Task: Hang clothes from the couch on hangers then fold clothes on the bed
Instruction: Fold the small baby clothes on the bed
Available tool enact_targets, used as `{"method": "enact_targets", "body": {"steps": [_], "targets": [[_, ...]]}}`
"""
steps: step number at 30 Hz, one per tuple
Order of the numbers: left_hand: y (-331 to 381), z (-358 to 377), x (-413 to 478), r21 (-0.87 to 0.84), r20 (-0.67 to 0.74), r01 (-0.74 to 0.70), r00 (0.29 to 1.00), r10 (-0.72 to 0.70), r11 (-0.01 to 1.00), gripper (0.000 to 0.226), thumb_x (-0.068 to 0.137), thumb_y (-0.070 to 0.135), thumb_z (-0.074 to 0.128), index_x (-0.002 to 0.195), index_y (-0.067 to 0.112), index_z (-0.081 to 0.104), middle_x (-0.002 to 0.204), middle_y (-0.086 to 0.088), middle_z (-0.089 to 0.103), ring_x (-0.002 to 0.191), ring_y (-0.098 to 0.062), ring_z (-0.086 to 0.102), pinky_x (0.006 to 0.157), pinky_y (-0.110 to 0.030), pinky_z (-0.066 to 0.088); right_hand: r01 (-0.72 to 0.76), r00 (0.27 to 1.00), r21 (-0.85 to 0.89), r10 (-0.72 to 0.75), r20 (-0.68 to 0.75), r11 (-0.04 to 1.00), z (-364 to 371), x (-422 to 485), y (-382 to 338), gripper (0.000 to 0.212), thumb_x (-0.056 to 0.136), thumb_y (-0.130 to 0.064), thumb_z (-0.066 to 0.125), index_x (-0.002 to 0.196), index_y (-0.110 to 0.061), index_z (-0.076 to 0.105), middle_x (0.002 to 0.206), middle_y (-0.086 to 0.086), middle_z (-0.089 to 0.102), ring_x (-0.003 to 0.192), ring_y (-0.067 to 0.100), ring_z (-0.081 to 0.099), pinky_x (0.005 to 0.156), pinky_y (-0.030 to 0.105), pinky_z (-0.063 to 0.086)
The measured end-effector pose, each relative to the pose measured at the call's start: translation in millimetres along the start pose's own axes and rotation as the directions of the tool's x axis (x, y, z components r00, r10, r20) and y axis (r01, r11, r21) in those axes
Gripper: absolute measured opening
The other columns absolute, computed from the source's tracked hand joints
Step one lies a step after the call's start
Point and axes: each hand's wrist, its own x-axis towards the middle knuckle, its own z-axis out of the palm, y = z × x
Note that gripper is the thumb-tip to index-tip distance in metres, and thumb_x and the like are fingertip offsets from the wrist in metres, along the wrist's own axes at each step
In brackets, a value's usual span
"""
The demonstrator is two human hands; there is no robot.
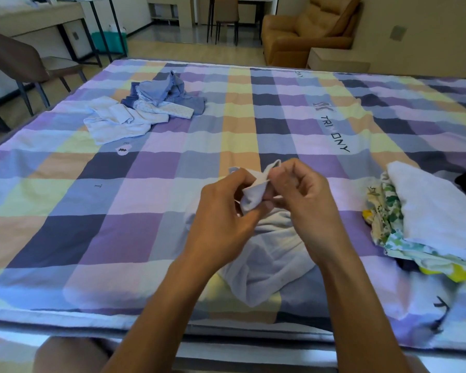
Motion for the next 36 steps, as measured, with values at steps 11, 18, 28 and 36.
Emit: {"method": "enact_targets", "body": {"steps": [11, 18, 28, 36], "targets": [[3.3, -10.3, -0.8, 0.090, -0.109, 0.019, 0.994, -0.009, 0.996, 0.021, 0.084, 0.015, 0.080, 0.096, 0.020, 0.063, 0.083, 0.010, 0.066, 0.077, -0.010, 0.062, 0.062, -0.015, 0.052, -0.112, 0.993, 0.157, 0.117, -0.020, 0.981, -7.3, -5.9, 1.6, 0.019, 0.086, 0.004, 0.065, 0.095, -0.011, 0.059, 0.075, 0.000, 0.070, 0.071, 0.013, 0.066, 0.063, 0.025, 0.055], [2.7, -9.0, 0.8, 0.028, -0.143, 0.034, 0.989, -0.029, 0.999, 0.010, 0.086, 0.021, 0.076, 0.080, 0.018, 0.068, 0.069, 0.007, 0.066, 0.068, -0.015, 0.061, 0.054, -0.020, 0.049, 0.153, 0.982, -0.209, -0.125, 0.142, 0.966, -3.6, -15.4, 6.7, 0.034, 0.097, -0.017, 0.065, 0.124, -0.027, 0.048, 0.089, -0.003, 0.068, 0.079, 0.014, 0.066, 0.067, 0.029, 0.055], [-10.5, -32.6, -2.9, -0.010, 0.010, 0.065, 0.998, -0.064, 0.998, 0.013, 0.082, 0.016, 0.055, 0.079, 0.016, 0.068, 0.069, 0.005, 0.064, 0.062, -0.003, 0.054, 0.056, -0.019, 0.041, 0.214, 0.959, -0.288, -0.256, -0.119, 0.933, -3.4, -10.0, 19.1, 0.023, 0.104, -0.032, 0.054, 0.088, -0.019, 0.063, 0.066, -0.001, 0.056, 0.060, 0.019, 0.052, 0.054, 0.036, 0.042], [-123.7, -194.2, 67.0, 0.114, -0.542, 0.451, 0.775, -0.325, 0.885, 0.035, 0.066, 0.015, 0.039, 0.086, 0.010, 0.068, 0.080, -0.015, 0.062, 0.075, -0.022, 0.056, 0.067, -0.038, 0.046, -0.132, 0.990, -0.611, 0.070, -0.125, 0.781, -30.0, 11.4, 65.7, 0.026, 0.088, -0.029, 0.071, 0.111, -0.026, 0.059, 0.113, 0.002, 0.060, 0.109, 0.024, 0.057, 0.095, 0.041, 0.047]]}}
